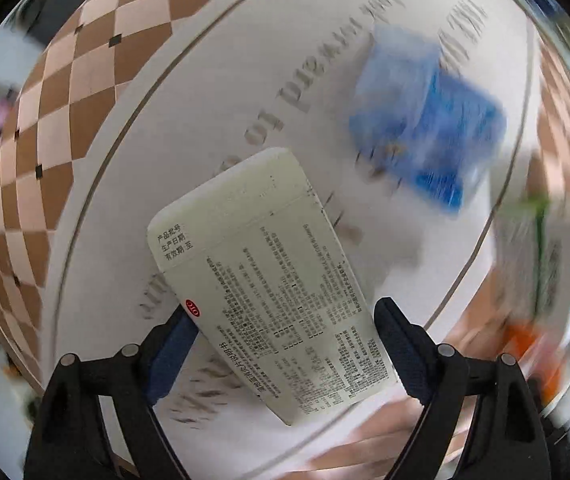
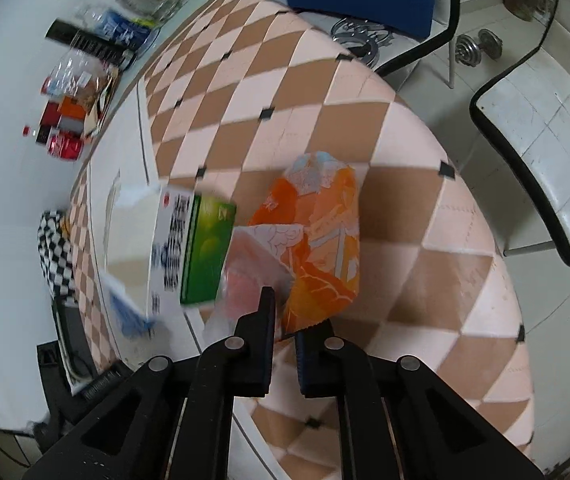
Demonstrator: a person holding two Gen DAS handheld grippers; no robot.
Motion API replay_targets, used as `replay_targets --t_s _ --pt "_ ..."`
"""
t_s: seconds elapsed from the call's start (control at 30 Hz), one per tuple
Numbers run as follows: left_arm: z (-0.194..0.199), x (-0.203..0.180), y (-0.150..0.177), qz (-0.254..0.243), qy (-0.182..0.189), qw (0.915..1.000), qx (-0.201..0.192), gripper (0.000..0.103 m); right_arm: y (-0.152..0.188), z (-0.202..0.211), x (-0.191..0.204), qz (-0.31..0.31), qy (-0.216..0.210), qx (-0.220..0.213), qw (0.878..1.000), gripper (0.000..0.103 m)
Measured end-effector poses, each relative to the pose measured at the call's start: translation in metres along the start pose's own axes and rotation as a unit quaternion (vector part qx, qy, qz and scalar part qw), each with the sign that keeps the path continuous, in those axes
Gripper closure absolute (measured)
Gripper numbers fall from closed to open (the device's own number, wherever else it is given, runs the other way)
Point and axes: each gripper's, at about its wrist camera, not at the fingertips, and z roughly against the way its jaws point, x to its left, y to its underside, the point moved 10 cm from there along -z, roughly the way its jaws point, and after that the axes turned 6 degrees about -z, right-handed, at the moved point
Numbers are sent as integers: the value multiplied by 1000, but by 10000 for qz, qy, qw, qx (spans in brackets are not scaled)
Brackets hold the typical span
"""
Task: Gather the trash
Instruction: 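Grasp the white medicine box with the left tool while the right grasps the orange wrapper, then carry the medicine box and orange wrapper with both tools over the bin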
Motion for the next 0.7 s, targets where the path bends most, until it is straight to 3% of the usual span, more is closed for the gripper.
replay_targets --t_s 0.07,0.17,0.33,0.5,0.7 --pt "-13 5 19 -9 157 9997 210 14 9 -3 -1 89 -10 152 9998 94" --pt "-16 10 25 75 231 9995 217 13 12 -7 -4 49 -9 154 9999 92" --pt "-5 -5 14 -44 212 9996 -156 21 15 -17 -4 -10 -176 190 9997 90" --pt "15 -6 31 -692 -41 9958 -599 21 19 -1 3 239 -274 -60 9993 99" --pt "51 -15 57 -1578 -286 9797 -1205 21 43 29 8 547 -332 -196 9978 100"
